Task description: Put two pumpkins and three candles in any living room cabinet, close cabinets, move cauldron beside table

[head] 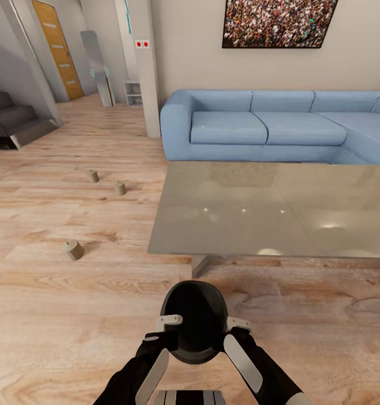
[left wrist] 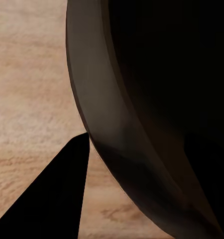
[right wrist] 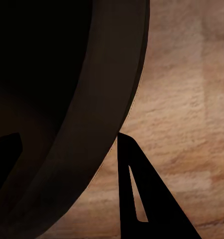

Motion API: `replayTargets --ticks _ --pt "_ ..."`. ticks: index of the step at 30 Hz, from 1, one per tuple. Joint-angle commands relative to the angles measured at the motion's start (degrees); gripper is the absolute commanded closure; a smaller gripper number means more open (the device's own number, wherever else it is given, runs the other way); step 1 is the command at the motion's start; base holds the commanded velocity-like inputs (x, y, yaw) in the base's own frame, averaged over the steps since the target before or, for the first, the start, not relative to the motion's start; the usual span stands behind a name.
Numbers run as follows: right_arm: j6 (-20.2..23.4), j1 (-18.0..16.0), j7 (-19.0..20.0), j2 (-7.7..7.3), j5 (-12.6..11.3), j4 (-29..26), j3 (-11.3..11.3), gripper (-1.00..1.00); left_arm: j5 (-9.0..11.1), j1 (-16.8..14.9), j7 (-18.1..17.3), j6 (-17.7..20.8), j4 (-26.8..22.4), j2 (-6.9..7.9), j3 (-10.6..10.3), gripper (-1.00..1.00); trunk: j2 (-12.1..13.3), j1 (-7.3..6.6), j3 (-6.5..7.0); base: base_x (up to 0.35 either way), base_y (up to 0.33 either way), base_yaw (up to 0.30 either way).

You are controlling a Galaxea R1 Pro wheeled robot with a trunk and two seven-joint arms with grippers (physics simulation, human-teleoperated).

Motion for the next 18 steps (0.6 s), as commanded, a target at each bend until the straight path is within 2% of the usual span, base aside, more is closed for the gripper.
replayTargets --ticks 1,7,14,18 --pt "-0.5 0.0 -0.4 0.04 -0.9 -0.1 0.2 1.0 1.2 0.0 0.5 0.0 0.0 -0.01 -0.2 1.0 0.0 0.0 -0.04 0.191 0.0 0.0" --pt "-0.5 0.0 -0.4 0.04 -0.9 -0.1 0.2 1.0 1.2 0.0 0.5 0.0 0.0 -0.01 -0.2 1.0 0.0 0.0 -0.04 0.166 0.0 0.0" --pt "-0.5 0.0 -0.4 0.04 -0.9 -0.1 0.2 1.0 1.2 0.0 0.5 0.0 0.0 -0.01 -0.2 1.0 0.0 0.0 -0.04 0.029 0.0 0.0" --pt "-0.5 0.0 -0.4 0.04 -0.9 -0.1 0.2 1.0 1.2 0.0 0.5 0.0 0.0 -0.01 -0.2 1.0 0.0 0.0 -0.04 0.127 0.0 0.0"
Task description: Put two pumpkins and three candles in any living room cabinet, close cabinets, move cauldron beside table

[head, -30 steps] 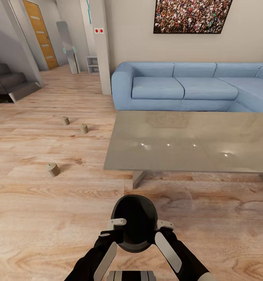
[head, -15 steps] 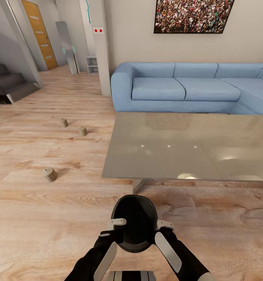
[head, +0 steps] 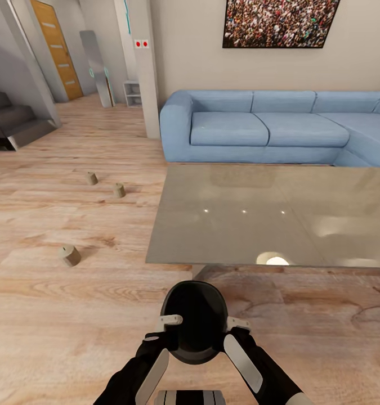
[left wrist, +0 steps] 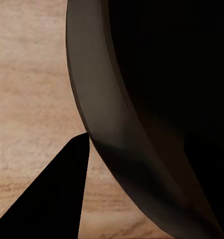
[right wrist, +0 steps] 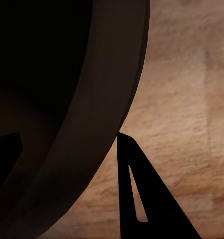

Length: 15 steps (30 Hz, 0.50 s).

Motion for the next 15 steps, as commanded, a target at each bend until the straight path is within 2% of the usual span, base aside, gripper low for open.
replayTargets --ticks 1,15 --pt "-0.5 0.0 -0.4 0.03 -0.9 -0.1 0.2 1.0 1.1 0.0 0.5 0.0 0.0 -0.01 -0.2 1.0 0.0 0.0 -0.04 0.075 0.0 0.0" --pt "-0.5 0.0 -0.4 0.03 -1.0 -0.1 -0.3 1.0 1.2 0.0 0.5 0.0 0.0 -0.01 -0.2 1.0 0.0 0.0 -0.04 0.008 0.0 0.0"
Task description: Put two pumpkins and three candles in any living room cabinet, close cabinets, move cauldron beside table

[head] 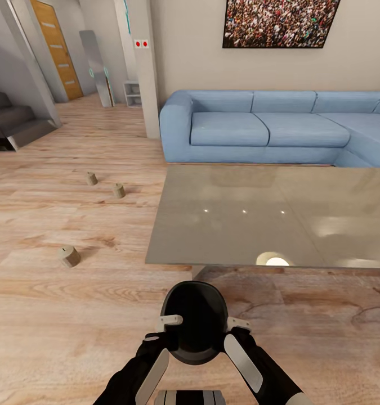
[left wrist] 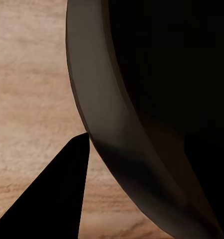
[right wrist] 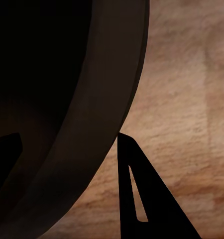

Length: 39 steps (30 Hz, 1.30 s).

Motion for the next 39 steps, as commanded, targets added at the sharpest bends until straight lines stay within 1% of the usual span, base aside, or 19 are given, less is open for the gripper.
replayTargets --ticks 1,5,16,27,28,30,31,39 --pt "-0.6 -0.1 -0.4 0.0 -0.7 -0.2 0.0 1.0 1.0 0.0 0.4 -0.1 -0.1 0.0 -0.1 1.0 0.0 -0.02 -0.04 0.0 0.0 0.0" --pt "-0.6 -0.1 -0.4 0.0 -0.7 -0.2 0.0 1.0 0.9 0.0 0.4 -0.1 -0.1 0.0 -0.1 1.0 0.0 -0.02 -0.04 0.0 0.0 0.0" --pt "-0.6 -0.1 -0.4 0.0 -0.8 -0.3 -0.1 1.0 1.0 0.0 0.4 0.0 -0.1 0.0 -0.1 1.0 -0.2 0.27 -2.48 0.0 0.0 0.0" --pt "-0.7 -0.1 -0.4 0.0 -0.8 -0.3 -0.1 1.0 1.0 0.0 0.4 0.0 -0.1 0.0 0.0 1.0 -0.2 0.27 -2.48 0.0 0.0 0.0" --pt "-0.7 -0.1 -0.4 0.0 -0.8 -0.3 -0.1 -1.0 1.0 0.0 0.4 0.0 -0.1 0.0 0.0 1.0 -0.2 0.27 -2.48 0.0 0.0 0.0" --pt "-0.7 -0.1 -0.4 -0.01 -0.8 -0.3 -0.1 -1.0 1.0 0.0 0.4 0.0 -0.1 0.0 0.0 1.0 -0.2 0.27 -2.48 0.0 0.0 0.0" --pt "-0.7 -0.1 -0.4 -0.01 -0.8 -0.3 -0.1 -1.0 1.0 0.0 0.4 0.0 -0.1 0.0 0.0 -1.0 -0.2 0.27 -2.48 0.0 0.0 0.0" --pt "-0.6 -0.1 -0.4 -0.01 -0.8 -0.3 -0.1 -1.0 1.0 0.0 0.4 -0.1 -0.1 0.0 0.2 -1.0 -0.2 0.27 -2.48 0.0 0.0 0.0"
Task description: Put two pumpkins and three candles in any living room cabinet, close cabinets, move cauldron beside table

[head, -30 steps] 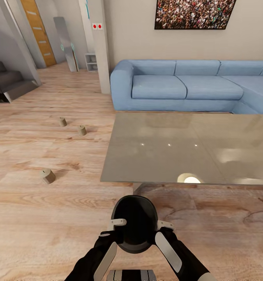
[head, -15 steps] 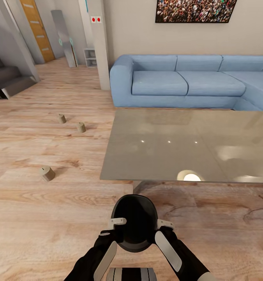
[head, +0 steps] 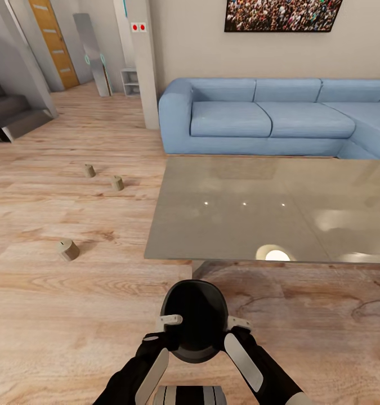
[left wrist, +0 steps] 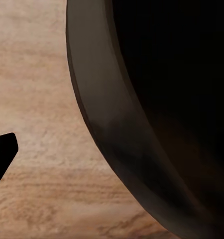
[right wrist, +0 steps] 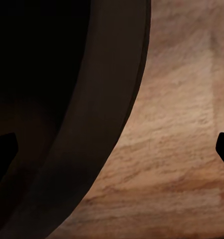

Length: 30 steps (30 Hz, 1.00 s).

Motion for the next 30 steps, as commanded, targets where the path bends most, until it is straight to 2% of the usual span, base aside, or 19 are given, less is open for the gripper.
replayTargets --ticks 1,6,14,16,20,22,30 --pt "0.1 0.0 -0.5 -0.02 -0.5 -0.1 0.1 -1.0 0.5 0.0 0.5 0.1 -0.1 0.0 -0.1 -1.0 0.0 -0.01 -0.05 0.0 0.0 0.0" --pt "0.1 0.0 -0.5 -0.02 -0.5 0.0 0.1 -1.0 0.5 0.0 0.5 0.1 -0.1 0.0 -0.1 -1.0 0.0 -0.01 -0.05 0.0 0.0 0.0" --pt "0.1 0.0 -0.5 -0.02 -0.5 0.0 0.1 -1.0 0.9 0.0 0.7 0.7 -0.2 0.0 0.2 -1.0 0.1 -0.22 1.73 0.0 0.0 0.0" --pt "0.1 0.0 -0.5 -0.02 -0.5 0.0 0.1 -1.0 2.5 0.0 0.8 0.9 -0.7 0.0 0.2 -1.0 0.1 -0.27 2.17 0.0 0.0 0.0" --pt "0.1 0.0 -0.5 -0.02 -0.5 0.1 0.1 -1.0 8.8 0.0 0.9 2.3 -1.4 0.0 0.2 -1.0 0.2 -0.37 3.06 0.0 0.0 0.0" --pt "0.1 0.0 -0.5 -0.02 -0.5 0.1 0.2 -1.0 11.0 0.0 0.9 2.9 -1.5 0.0 0.2 -1.0 0.2 -0.42 3.5 -0.02 0.0 0.0" --pt "0.1 0.0 -0.5 -0.02 -0.5 0.1 0.2 -1.0 12.0 0.0 0.9 3.2 -1.6 0.0 0.3 -1.0 0.3 -0.63 5.27 -0.153 0.0 0.0"
